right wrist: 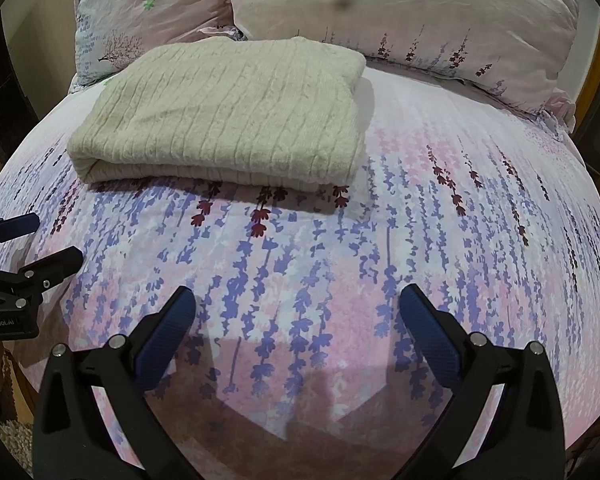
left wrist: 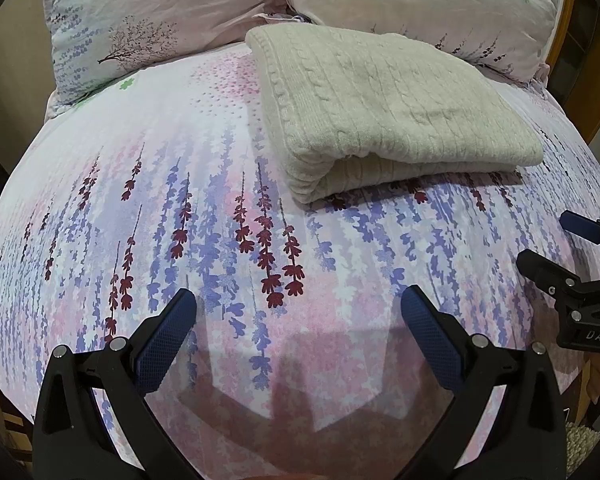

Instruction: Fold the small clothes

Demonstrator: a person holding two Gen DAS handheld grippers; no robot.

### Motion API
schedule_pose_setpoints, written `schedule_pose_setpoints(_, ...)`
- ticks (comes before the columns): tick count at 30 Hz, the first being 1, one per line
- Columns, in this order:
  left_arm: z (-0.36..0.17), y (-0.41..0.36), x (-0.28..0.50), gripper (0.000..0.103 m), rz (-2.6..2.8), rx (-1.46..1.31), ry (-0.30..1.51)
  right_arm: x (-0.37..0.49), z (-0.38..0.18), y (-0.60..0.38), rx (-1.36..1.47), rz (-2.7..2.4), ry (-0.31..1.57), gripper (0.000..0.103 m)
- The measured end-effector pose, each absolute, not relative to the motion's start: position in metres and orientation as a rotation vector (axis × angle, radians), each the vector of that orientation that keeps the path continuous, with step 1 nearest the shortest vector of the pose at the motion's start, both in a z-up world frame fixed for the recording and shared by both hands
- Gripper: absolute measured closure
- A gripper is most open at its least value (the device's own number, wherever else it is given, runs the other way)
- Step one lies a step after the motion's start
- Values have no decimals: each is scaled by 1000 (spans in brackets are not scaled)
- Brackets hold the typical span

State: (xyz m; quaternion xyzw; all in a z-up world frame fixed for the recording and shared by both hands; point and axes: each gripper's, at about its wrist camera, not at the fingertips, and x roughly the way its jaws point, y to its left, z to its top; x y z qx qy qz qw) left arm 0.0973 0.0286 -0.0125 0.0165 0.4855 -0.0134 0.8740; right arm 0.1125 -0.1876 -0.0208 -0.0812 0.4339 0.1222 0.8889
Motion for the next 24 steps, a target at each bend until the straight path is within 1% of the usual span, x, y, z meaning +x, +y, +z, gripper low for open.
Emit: schedule_pose_setpoints(24, -13, 29, 97, 1, -25, 33, 1013, 112, -21, -187, -165, 248, 898, 2)
